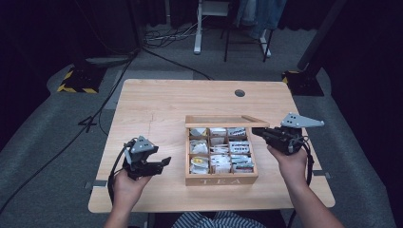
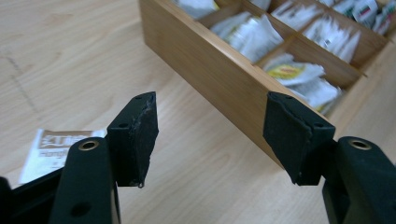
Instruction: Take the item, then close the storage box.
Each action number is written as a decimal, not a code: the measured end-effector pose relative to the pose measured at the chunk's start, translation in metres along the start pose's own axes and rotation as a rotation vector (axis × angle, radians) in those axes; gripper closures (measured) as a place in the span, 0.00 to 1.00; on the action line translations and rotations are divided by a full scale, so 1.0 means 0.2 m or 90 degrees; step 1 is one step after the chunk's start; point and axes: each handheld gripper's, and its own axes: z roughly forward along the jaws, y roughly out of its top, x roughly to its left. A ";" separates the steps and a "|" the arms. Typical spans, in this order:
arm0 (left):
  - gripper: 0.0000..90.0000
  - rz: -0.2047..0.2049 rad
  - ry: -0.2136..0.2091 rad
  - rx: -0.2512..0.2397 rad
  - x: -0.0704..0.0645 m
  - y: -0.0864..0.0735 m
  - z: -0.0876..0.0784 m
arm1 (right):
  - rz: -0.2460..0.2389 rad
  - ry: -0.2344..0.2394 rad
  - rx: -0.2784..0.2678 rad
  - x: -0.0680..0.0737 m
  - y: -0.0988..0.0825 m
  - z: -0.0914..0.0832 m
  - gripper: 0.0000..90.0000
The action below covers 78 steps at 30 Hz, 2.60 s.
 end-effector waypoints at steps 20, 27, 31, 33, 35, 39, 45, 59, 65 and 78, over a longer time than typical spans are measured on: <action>0.40 0.055 -0.069 0.110 -0.05 -0.14 0.24 | -0.001 0.014 0.027 0.01 -0.02 -0.01 1.00; 0.40 0.037 -0.056 0.142 -0.01 -0.20 0.31 | 0.000 0.023 0.047 0.01 -0.02 -0.02 1.00; 0.38 0.040 -0.059 0.137 0.01 -0.21 0.30 | -0.002 0.024 0.057 0.00 -0.03 -0.03 1.00; 0.36 0.051 -0.052 0.131 0.00 -0.21 0.31 | 0.002 0.026 0.062 0.00 -0.03 -0.03 1.00; 0.35 0.062 -0.042 0.122 -0.01 -0.22 0.31 | 0.004 0.026 0.066 -0.01 -0.03 -0.04 1.00; 0.31 0.084 -0.026 0.095 -0.02 -0.24 0.33 | 0.007 0.030 0.076 -0.01 -0.04 -0.05 0.98; 0.28 0.097 -0.032 0.060 -0.01 -0.27 0.35 | 0.014 0.036 0.090 -0.01 -0.03 -0.06 0.94; 0.28 0.100 -0.030 0.060 -0.01 -0.27 0.35 | 0.026 0.036 0.123 0.00 -0.03 -0.09 0.83; 0.28 0.100 -0.030 0.060 -0.01 -0.27 0.35 | 0.030 0.040 0.147 0.00 -0.03 -0.10 0.82; 0.28 0.099 -0.031 0.059 -0.01 -0.27 0.35 | 0.007 0.035 0.240 0.04 -0.03 -0.09 0.77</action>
